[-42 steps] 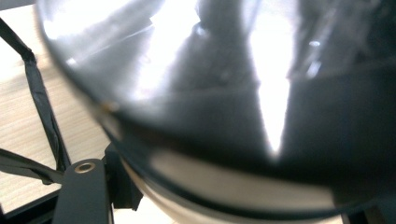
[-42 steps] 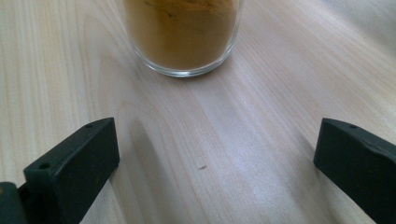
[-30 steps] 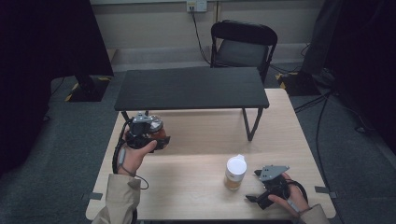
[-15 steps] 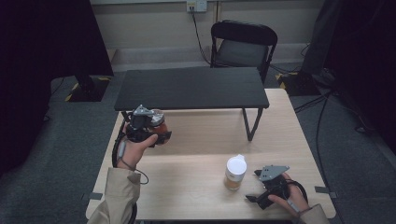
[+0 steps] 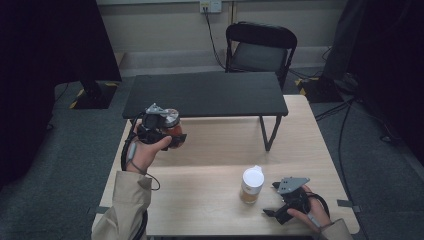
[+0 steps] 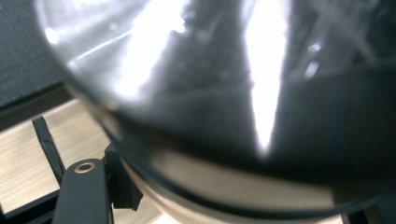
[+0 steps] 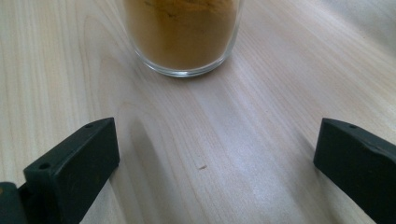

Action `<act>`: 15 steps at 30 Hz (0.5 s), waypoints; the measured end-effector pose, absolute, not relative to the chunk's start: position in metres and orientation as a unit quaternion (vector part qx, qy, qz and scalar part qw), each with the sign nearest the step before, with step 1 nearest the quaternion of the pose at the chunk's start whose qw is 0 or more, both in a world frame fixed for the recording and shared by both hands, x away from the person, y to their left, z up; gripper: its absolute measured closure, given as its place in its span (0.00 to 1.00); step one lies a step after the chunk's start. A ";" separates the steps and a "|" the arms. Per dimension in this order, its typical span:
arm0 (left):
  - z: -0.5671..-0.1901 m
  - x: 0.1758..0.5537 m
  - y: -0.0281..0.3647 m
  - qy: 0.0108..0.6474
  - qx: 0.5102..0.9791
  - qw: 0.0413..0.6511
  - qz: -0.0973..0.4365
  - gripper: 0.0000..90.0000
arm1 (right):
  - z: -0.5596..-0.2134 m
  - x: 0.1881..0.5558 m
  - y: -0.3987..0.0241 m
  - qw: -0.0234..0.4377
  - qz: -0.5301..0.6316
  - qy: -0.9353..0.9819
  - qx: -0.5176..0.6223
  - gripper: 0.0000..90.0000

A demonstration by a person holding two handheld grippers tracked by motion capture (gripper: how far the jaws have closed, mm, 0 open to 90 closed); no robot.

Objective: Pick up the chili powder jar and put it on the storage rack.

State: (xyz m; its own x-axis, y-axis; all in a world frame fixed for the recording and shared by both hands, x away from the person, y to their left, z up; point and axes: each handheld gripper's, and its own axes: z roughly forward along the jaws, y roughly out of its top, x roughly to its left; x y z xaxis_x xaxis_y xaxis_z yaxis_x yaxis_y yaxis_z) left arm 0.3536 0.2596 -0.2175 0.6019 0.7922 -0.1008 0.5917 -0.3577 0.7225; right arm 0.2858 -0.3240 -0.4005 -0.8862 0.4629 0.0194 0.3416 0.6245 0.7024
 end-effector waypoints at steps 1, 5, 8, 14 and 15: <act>-0.216 0.354 0.260 0.425 0.813 0.375 0.134 0.34 | -0.401 0.286 -0.324 0.082 0.371 0.898 0.224 0.00; -0.209 0.356 0.256 0.423 0.813 0.376 0.136 0.34 | -0.400 0.286 -0.324 0.082 0.371 0.898 0.224 0.00; -0.204 0.358 0.255 0.420 0.813 0.378 0.136 0.34 | -0.400 0.286 -0.324 0.082 0.371 0.898 0.224 0.00; -0.195 0.364 0.250 0.417 0.815 0.379 0.135 0.34 | -0.400 0.286 -0.324 0.082 0.371 0.898 0.224 0.00; -0.193 0.365 0.250 0.417 0.814 0.381 0.133 0.34 | -0.400 0.286 -0.324 0.082 0.371 0.898 0.224 0.00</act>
